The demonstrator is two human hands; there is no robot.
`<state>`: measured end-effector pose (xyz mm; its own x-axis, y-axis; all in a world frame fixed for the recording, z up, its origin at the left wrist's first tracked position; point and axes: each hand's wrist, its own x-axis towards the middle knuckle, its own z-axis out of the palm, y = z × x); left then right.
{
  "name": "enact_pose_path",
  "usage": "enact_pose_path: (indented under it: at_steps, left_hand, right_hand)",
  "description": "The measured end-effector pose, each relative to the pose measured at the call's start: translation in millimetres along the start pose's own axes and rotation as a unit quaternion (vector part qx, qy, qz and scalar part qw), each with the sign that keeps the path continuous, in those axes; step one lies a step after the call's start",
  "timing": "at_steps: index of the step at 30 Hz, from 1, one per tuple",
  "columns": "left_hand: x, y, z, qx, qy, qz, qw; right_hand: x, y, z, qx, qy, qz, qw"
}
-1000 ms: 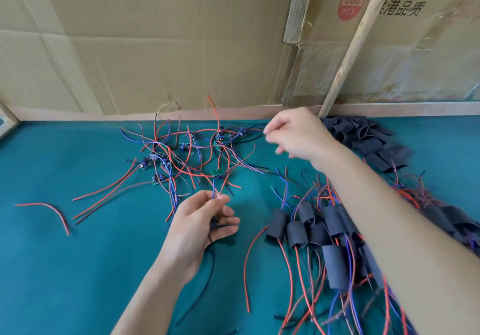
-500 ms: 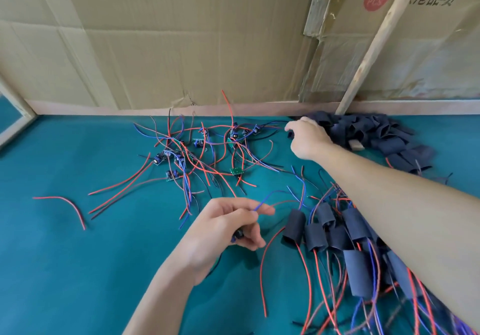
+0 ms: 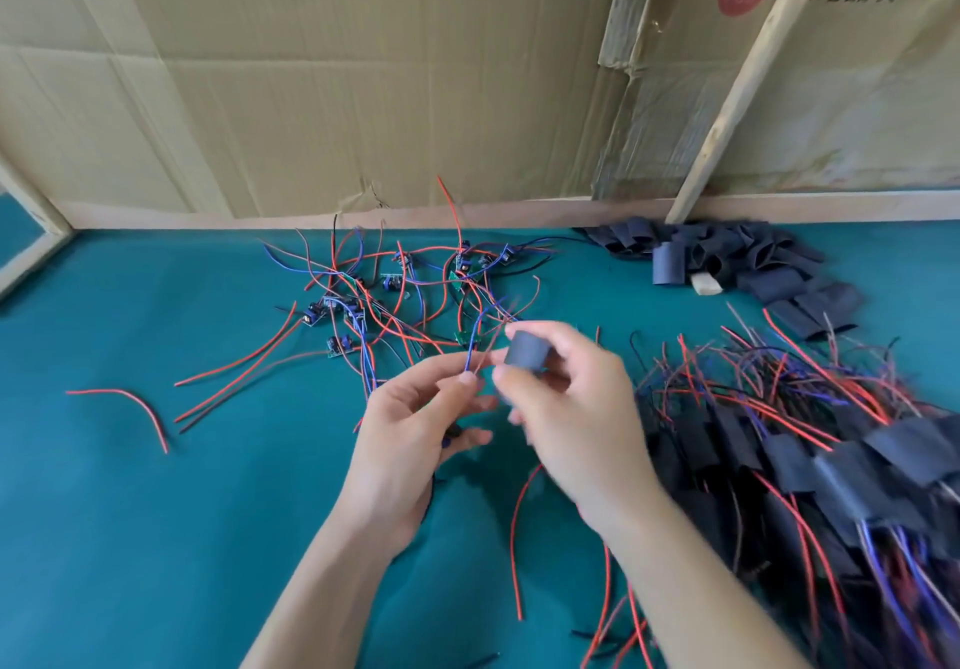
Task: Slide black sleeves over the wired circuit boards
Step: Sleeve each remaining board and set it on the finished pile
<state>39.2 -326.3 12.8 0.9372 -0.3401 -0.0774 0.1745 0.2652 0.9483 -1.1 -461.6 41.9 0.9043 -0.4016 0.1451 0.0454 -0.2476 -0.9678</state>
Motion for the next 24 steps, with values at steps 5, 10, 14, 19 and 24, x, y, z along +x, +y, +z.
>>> enact_pose_path:
  at_steps: [5, 10, 14, 19, 24]
  left_hand:
    - [2, -4, 2, -0.006, -0.005, 0.03, 1.0]
    - [5, -7, -2, -0.006, 0.025, 0.027, 0.999]
    - [5, -10, -4, 0.023, -0.004, 0.025, 0.999]
    - [5, -12, -3, 0.001, -0.012, 0.025, 1.0]
    - [5, -10, -2, -0.023, 0.031, 0.012, 0.999]
  right_hand:
    - [-8, 10, 5, 0.049, -0.039, 0.013, 0.998]
    - [-9, 13, -1, 0.211, -0.118, 0.065, 0.968]
    - [-8, 10, -5, 0.202, -0.107, 0.045, 0.972]
    - [-9, 8, 0, 0.221, -0.047, 0.054, 0.973]
    - [-3, 13, -14, 0.2, 0.039, 0.049, 0.978]
